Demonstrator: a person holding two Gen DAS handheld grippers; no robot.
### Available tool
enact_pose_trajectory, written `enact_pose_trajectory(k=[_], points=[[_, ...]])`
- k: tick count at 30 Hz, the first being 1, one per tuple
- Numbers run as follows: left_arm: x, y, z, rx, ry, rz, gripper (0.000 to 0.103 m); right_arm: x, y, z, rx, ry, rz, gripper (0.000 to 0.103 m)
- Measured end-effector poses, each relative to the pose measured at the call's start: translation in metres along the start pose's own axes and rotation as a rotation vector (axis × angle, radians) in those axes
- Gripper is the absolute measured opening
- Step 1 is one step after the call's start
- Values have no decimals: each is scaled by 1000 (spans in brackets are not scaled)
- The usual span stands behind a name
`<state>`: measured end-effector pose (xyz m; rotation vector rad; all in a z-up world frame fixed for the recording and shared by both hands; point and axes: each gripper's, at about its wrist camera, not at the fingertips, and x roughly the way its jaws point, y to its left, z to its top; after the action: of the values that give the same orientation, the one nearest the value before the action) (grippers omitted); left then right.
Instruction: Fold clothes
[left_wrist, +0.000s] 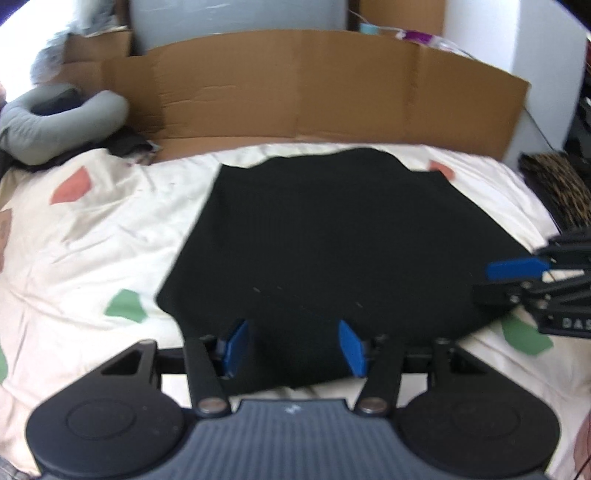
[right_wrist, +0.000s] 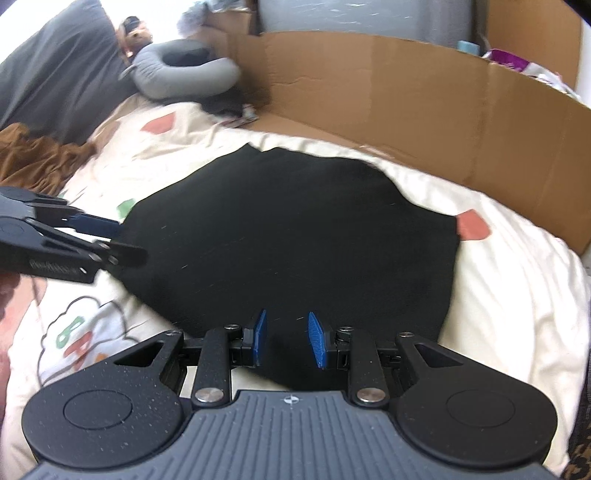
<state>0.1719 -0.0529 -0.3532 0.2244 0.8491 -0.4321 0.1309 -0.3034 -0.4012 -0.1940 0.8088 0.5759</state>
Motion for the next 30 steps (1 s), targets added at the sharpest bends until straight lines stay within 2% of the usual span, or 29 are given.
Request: enact_pose_trajectory(k=[8, 12, 17, 19, 24, 30], points=[[16, -19, -8, 43, 15, -40, 55, 13, 18, -6, -58, 26, 26, 32], [33, -21, -8, 57, 56, -37, 55, 24, 17, -10, -84, 54, 0, 30], [42, -17, -10, 68, 54, -44, 57, 30, 5, -15, -90, 71, -33, 28], [43, -17, -11, 76, 48, -48, 58, 28, -1, -18, -105, 66, -36, 27], [42, -14, -11, 75, 44, -52, 58, 18, -12, -19, -120, 57, -68, 17], [32, -5, -3, 26, 49, -27, 53, -5, -15, -20, -104, 32, -117, 20]])
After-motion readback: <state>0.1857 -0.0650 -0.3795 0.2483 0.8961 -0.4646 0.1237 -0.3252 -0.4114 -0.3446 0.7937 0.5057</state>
